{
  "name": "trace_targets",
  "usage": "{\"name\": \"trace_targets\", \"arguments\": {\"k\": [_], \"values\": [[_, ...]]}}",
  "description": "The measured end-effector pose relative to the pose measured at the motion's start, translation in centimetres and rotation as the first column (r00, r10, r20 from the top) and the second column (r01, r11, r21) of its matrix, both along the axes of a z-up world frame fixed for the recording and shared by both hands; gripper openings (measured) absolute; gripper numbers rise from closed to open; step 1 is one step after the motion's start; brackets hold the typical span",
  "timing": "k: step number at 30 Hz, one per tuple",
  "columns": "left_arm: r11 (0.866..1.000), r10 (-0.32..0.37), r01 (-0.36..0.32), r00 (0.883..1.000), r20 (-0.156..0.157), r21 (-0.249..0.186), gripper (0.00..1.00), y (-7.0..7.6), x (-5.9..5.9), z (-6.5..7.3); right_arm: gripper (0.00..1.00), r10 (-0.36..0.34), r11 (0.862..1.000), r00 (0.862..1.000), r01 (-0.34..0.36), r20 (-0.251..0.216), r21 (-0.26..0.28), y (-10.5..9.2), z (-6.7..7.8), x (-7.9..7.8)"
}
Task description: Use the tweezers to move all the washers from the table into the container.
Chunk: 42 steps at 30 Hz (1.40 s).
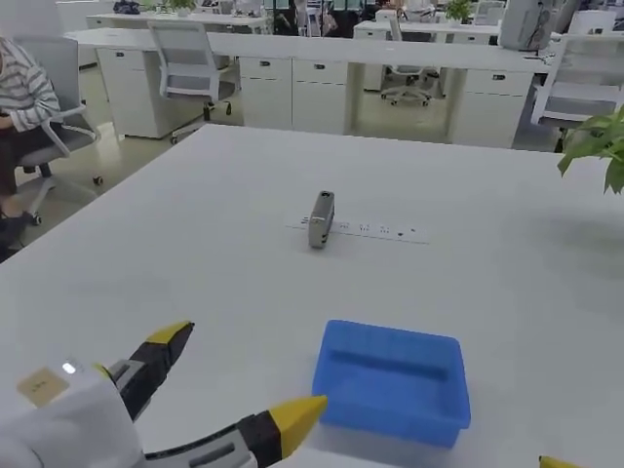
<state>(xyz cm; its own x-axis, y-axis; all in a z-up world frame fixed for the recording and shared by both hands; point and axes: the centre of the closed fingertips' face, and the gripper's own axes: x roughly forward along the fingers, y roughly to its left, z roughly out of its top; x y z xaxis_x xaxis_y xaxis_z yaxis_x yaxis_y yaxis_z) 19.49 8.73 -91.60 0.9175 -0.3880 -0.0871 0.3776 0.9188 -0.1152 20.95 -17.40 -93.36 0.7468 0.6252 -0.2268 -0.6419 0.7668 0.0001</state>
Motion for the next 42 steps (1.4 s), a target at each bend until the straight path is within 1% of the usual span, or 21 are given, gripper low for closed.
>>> {"name": "trace_targets", "arguments": {"k": [4, 11, 14, 19, 23, 27, 33, 35, 36, 37, 38, 40, 41, 42], "values": [[1.0, -0.003, 0.003, 1.0, -0.005, 0.008, 0.96, -0.1, 0.0, -0.1, 0.8, 0.005, 1.0, 1.0, -0.005, 0.0, -0.017, 0.1, -0.2, -0.1], [1.0, -0.011, 0.011, 1.0, -0.008, 0.014, 0.96, -0.3, 0.0, -0.2, 0.8, -0.003, 1.0, 1.0, 0.003, -0.002, -0.012, -0.1, -0.1, 0.0], [1.0, -0.012, 0.012, 1.0, -0.008, 0.019, 0.96, -0.3, -0.1, -0.2, 0.8, -0.005, 1.0, 1.0, 0.004, -0.009, -0.016, -0.2, -0.3, 0.0], [1.0, -0.009, 0.009, 1.0, -0.016, 0.029, 0.96, -0.3, 0.0, -0.5, 0.79, 0.007, 1.0, 1.0, -0.007, -0.027, -0.03, 0.0, -0.8, 0.0], [1.0, -0.003, 0.004, 1.0, -0.016, 0.028, 0.96, -0.1, 0.0, -0.4, 0.78, 0.014, 0.999, 0.999, -0.015, -0.03, -0.031, 0.2, -0.8, 0.0], [1.0, -0.004, 0.004, 1.0, -0.024, 0.02, 0.95, -0.1, 0.1, -0.6, 0.78, 0.005, 0.999, 1.0, -0.006, -0.028, -0.034, 0.0, -0.9, 0.1], [1.0, -0.024, 0.025, 0.999, -0.035, 0.016, 0.96, -0.5, 0.0, -0.7, 0.77, -0.015, 0.999, 0.999, 0.015, -0.028, -0.029, -0.5, -0.9, 0.3], [0.999, -0.032, 0.033, 0.999, -0.031, 0.019, 0.94, -0.7, -0.1, -0.6, 0.76, -0.016, 0.999, 0.999, 0.015, -0.032, -0.029, -0.4, -0.9, 0.3], [0.999, -0.035, 0.036, 0.999, -0.018, 0.026, 0.93, -0.8, -0.1, -0.4, 0.75, -0.016, 0.999, 0.999, 0.015, -0.034, -0.031, -0.4, -0.9, 0.3], [0.999, -0.039, 0.039, 0.999, -0.015, 0.027, 0.92, -0.8, -0.1, -0.3, 0.75, -0.016, 0.999, 0.999, 0.015, -0.036, -0.034, -0.4, -1.0, 0.3], [0.999, -0.043, 0.043, 0.999, -0.018, 0.026, 0.93, -0.9, -0.1, -0.4, 0.75, -0.017, 0.999, 0.999, 0.016, -0.037, -0.036, -0.4, -1.0, 0.3], [0.998, -0.057, 0.059, 0.997, -0.042, 0.033, 0.92, -1.2, -0.1, -0.8, 0.75, -0.017, 0.999, 0.999, 0.016, -0.04, -0.034, -0.5, -1.0, 0.3], [0.997, -0.063, 0.065, 0.997, -0.046, 0.04, 0.92, -1.3, -0.1, -0.9, 0.74, -0.015, 0.999, 0.999, 0.013, -0.045, -0.035, -0.4, -1.1, 0.3], [0.996, -0.074, 0.076, 0.996, -0.048, 0.043, 0.92, -1.4, -0.2, -0.9, 0.72, -0.007, 0.999, 0.998, 0.004, -0.059, -0.049, -0.4, -1.4, 0.2]]}}
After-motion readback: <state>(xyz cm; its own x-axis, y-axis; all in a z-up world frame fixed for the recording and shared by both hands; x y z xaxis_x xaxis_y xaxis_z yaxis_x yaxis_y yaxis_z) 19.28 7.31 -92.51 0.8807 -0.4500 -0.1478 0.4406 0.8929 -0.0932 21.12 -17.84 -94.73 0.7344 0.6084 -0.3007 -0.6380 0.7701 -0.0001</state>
